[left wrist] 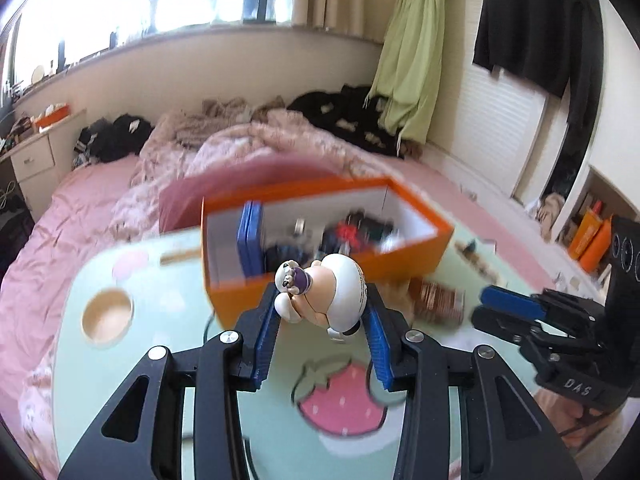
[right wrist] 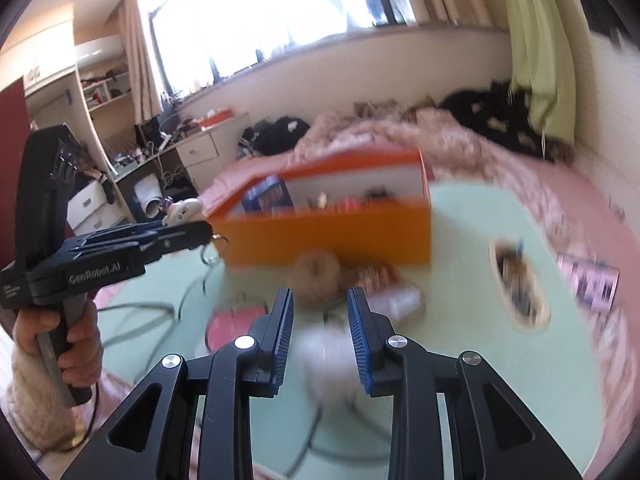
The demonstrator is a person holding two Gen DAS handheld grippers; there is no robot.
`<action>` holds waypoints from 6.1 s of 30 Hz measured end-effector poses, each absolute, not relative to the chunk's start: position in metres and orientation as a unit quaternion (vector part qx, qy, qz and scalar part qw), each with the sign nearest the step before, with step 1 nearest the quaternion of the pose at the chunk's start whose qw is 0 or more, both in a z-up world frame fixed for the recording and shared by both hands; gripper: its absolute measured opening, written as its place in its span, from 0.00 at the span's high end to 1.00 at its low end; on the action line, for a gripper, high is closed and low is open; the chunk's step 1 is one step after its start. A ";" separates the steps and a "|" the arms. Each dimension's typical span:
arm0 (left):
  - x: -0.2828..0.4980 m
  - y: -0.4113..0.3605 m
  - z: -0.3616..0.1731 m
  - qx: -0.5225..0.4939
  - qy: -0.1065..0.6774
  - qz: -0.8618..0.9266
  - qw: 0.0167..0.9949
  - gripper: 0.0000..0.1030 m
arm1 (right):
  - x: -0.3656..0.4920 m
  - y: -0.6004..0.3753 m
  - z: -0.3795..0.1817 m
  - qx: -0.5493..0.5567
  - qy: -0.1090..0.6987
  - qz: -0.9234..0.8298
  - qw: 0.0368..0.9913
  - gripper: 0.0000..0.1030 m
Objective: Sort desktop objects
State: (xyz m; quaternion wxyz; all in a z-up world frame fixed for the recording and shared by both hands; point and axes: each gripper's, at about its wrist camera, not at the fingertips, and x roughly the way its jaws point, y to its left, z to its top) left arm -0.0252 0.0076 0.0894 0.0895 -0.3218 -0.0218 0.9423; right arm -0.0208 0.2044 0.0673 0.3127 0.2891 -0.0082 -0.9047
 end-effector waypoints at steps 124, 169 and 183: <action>-0.010 0.037 0.044 -0.388 0.009 0.919 0.069 0.00 | -0.040 0.233 0.058 0.330 0.022 -0.915 0.230 0.62; -0.073 -0.010 0.086 -0.328 -0.085 0.939 0.054 0.32 | -0.054 0.185 0.081 0.295 0.058 -0.925 0.231 0.11; -0.021 -0.014 0.071 -0.328 -0.077 0.940 0.048 0.32 | -0.013 0.190 0.019 0.367 0.099 -0.887 0.261 0.68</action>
